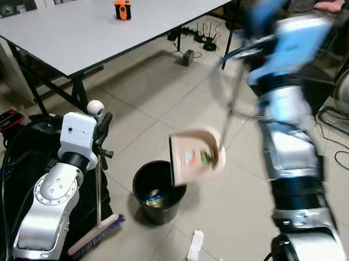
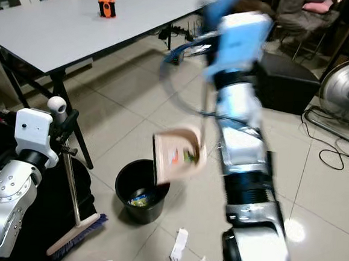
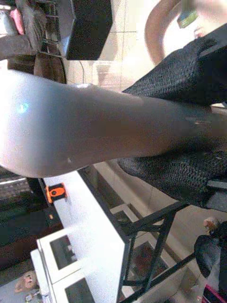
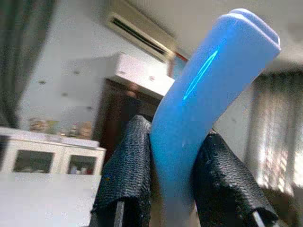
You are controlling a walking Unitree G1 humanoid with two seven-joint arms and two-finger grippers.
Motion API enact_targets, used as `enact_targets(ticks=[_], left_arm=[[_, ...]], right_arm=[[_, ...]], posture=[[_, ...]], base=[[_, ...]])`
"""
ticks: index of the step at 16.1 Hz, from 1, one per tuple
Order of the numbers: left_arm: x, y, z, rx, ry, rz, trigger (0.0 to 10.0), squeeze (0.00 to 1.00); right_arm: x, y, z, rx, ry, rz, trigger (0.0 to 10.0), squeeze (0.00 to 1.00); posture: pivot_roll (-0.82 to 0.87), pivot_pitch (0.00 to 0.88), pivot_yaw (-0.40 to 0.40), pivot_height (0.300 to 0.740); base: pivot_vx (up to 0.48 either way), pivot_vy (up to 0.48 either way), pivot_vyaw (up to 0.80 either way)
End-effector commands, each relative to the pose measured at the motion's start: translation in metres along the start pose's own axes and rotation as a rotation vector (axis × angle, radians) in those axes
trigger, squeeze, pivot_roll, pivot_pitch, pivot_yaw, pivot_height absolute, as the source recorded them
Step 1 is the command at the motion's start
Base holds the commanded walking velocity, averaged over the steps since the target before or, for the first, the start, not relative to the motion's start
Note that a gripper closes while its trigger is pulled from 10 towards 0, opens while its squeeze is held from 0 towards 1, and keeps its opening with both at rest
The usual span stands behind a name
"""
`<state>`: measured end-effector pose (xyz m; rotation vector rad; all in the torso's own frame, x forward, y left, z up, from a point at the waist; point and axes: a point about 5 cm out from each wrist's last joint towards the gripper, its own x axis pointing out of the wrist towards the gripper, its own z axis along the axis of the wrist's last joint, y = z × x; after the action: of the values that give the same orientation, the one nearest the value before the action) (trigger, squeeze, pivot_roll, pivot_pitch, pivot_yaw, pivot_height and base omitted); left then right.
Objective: Sweep floor
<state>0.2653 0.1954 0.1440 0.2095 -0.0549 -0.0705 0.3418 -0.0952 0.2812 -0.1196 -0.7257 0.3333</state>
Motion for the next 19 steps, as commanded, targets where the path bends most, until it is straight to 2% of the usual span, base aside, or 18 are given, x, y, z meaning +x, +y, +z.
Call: enact_targets(ticks=[1, 2, 6, 8, 9, 10, 12, 14, 16, 19], left_arm=[[-0.001, 0.005, 0.008, 0.034, -0.026, 0.023, 10.0, 0.00], [-0.002, 0.005, 0.008, 0.034, -0.026, 0.024, 10.0, 0.00], [0.000, 0.004, 0.010, 0.033, -0.029, 0.019, 10.0, 0.00], [0.001, 0.002, 0.010, 0.031, -0.031, 0.013, 10.0, 0.00], [0.001, 0.002, 0.011, 0.030, -0.032, 0.011, 10.0, 0.00], [0.001, 0.002, 0.011, 0.030, -0.032, 0.010, 10.0, 0.00], [0.001, 0.001, 0.011, 0.030, -0.032, 0.010, 10.0, 0.00], [0.001, 0.001, 0.011, 0.027, -0.031, 0.011, 10.0, 0.00], [0.001, 0.000, 0.011, 0.022, -0.031, 0.008, 10.0, 0.00], [0.005, -0.005, 0.010, 0.001, -0.024, -0.019, 10.0, 0.00]], right_arm=[[0.007, 0.015, 0.013, -0.062, -0.101, 0.080, 10.0, 0.00], [0.006, 0.021, 0.012, -0.063, -0.112, 0.096, 10.0, 0.00], [-0.012, 0.079, 0.008, -0.085, -0.192, 0.315, 10.0, 0.00], [-0.022, 0.098, 0.006, -0.088, -0.209, 0.393, 10.0, 0.00], [-0.027, 0.106, 0.003, -0.119, -0.212, 0.448, 10.0, 0.00], [-0.028, 0.109, 0.000, -0.133, -0.202, 0.470, 10.0, 0.00], [-0.031, 0.110, -0.004, -0.140, -0.194, 0.471, 10.0, 0.00], [-0.026, 0.101, -0.003, -0.112, -0.193, 0.398, 10.0, 0.00], [-0.020, 0.089, -0.007, -0.155, -0.169, 0.340, 10.0, 0.00], [-0.019, 0.049, -0.013, -0.229, -0.076, 0.160, 10.0, 0.00]], posture=[[0.06, 0.016, 0.019, 0.740], [0.07, 0.016, 0.018, 0.740], [0.06, 0.018, 0.024, 0.740], [0.06, 0.019, 0.027, 0.740], [0.06, 0.019, 0.027, 0.740], [0.06, 0.019, 0.027, 0.740], [0.06, 0.020, 0.025, 0.740], [0.06, 0.019, 0.026, 0.740], [0.06, 0.020, 0.024, 0.740], [0.03, 0.022, 0.032, 0.740]], base=[[0.000, 0.000, 0.00], [0.000, 0.000, 0.00], [0.000, 0.000, 0.00], [0.000, 0.000, 0.00], [0.000, 0.000, 0.00], [0.000, 0.000, 0.00], [0.000, 0.000, 0.00], [0.000, 0.000, 0.00], [0.000, 0.000, 0.00], [0.000, 0.000, 0.00]])
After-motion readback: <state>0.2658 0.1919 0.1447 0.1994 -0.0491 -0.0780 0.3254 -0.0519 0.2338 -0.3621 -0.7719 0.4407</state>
